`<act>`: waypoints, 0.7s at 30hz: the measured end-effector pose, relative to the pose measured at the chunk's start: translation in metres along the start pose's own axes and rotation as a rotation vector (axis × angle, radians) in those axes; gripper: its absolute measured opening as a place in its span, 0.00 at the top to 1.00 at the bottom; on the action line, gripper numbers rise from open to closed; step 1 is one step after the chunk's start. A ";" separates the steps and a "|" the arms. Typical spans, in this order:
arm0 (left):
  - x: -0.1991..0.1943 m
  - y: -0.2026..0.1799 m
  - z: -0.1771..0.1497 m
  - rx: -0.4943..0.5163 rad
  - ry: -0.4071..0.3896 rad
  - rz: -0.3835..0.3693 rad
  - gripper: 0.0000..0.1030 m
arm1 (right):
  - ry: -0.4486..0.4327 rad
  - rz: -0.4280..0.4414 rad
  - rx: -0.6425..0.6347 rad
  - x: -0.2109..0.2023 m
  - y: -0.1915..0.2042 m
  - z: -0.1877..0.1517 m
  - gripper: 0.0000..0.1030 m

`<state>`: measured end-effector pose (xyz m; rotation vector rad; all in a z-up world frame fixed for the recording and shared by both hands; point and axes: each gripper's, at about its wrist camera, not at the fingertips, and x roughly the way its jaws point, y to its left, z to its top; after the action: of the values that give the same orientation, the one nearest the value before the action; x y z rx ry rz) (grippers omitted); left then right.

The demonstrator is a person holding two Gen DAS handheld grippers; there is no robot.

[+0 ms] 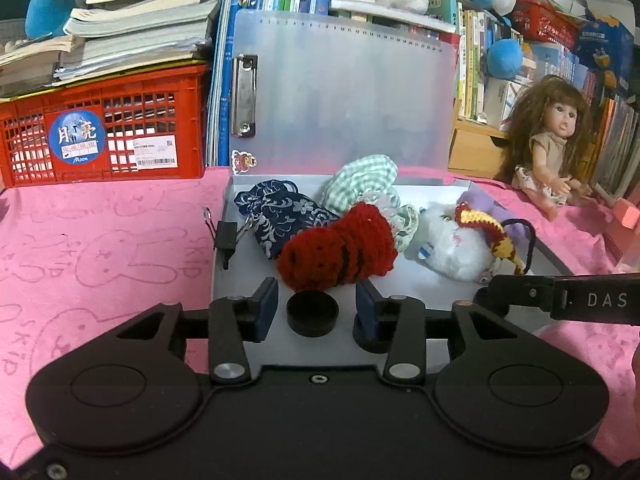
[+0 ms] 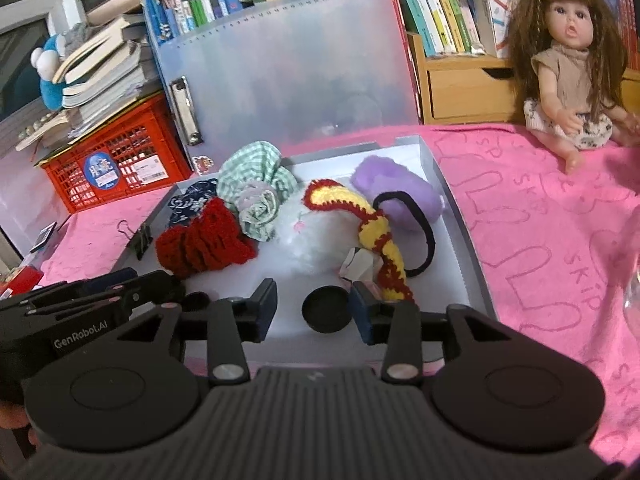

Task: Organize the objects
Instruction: 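Lower both black caps into the box and open both grippers, then grasp the pink translucent bow with the left gripper while the right grasps a black cap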

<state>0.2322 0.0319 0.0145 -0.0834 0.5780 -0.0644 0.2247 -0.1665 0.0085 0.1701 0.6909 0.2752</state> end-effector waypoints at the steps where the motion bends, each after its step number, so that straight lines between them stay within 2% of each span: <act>1: -0.005 0.000 0.000 0.002 -0.001 -0.008 0.60 | -0.005 0.006 -0.009 -0.004 0.001 -0.001 0.42; 21: -0.129 0.008 -0.042 0.066 -0.048 -0.141 0.41 | -0.053 0.136 -0.212 -0.078 0.036 -0.046 0.33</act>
<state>0.1014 0.0480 0.0487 -0.0615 0.5215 -0.2179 0.1302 -0.1536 0.0294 0.0221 0.5944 0.4704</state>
